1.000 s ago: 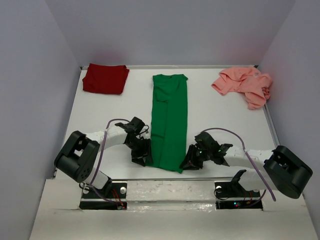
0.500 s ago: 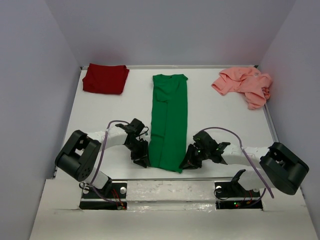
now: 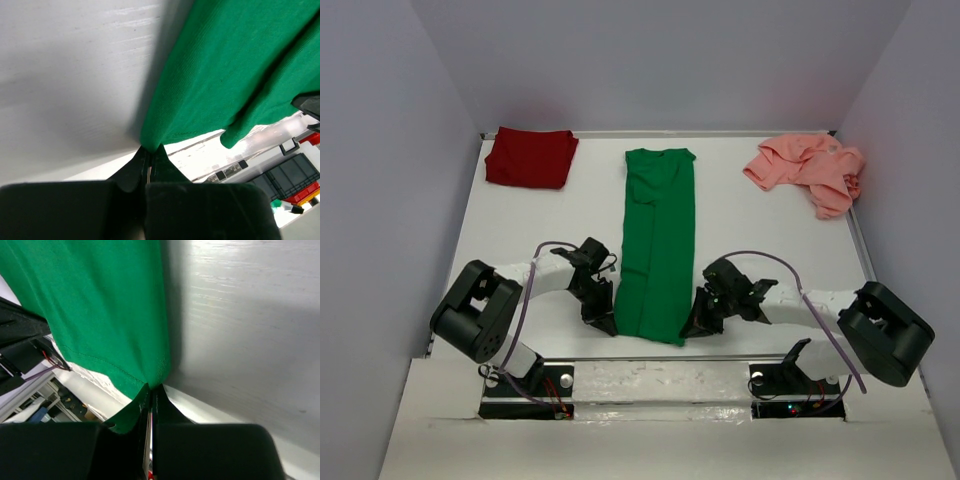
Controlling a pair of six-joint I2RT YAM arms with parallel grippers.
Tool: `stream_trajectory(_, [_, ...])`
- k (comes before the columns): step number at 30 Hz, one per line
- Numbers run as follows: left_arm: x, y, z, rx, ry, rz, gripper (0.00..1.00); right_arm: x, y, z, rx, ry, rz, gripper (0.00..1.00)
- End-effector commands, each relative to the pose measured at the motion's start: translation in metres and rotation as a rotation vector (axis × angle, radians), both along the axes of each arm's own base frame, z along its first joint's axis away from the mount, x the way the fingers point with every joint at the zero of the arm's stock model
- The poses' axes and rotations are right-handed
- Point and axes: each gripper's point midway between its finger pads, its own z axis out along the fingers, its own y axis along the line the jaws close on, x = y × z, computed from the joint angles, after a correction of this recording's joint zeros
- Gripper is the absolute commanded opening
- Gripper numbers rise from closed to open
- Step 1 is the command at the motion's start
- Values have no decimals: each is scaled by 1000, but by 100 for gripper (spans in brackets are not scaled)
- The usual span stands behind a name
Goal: Fold and stack the t-shirts
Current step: Fold the tshirt
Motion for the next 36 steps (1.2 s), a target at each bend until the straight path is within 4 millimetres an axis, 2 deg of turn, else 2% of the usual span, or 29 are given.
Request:
stream_trajectory(1, [-3, 14, -7, 74, -1, -24, 0, -2, 5, 17, -16, -3, 80, 0])
stream_trajectory(5, [-5, 9, 4, 46, 13, -4, 0, -9, 2, 27, -14, 7, 124, 0])
stream_trajectory(10, [-10, -1, 17, 2, 18, 31, 0, -25, -6, 26, -40, 68, 179, 0])
stream_trajectory(15, [-11, -13, 32, -23, 16, 77, 0, -17, -3, 42, -54, 24, 238, 0])
stream_trajectory(21, [-3, -23, 55, -64, -27, 132, 0, -11, 2, 49, -69, 4, 290, 0])
stream_trajectory(25, [-5, -23, 67, -69, -34, 158, 0, -8, 3, 52, -68, -9, 299, 0])
stream_trajectory(29, [4, -20, 81, -48, -84, 181, 0, -3, 1, 55, -71, -31, 290, 0])
stream_trajectory(34, [12, -19, 84, -18, -102, 192, 0, 5, -8, 56, -101, -48, 262, 0])
stream_trajectory(36, [15, -22, 86, -22, -108, 188, 0, 9, -7, 63, -97, -77, 258, 0])
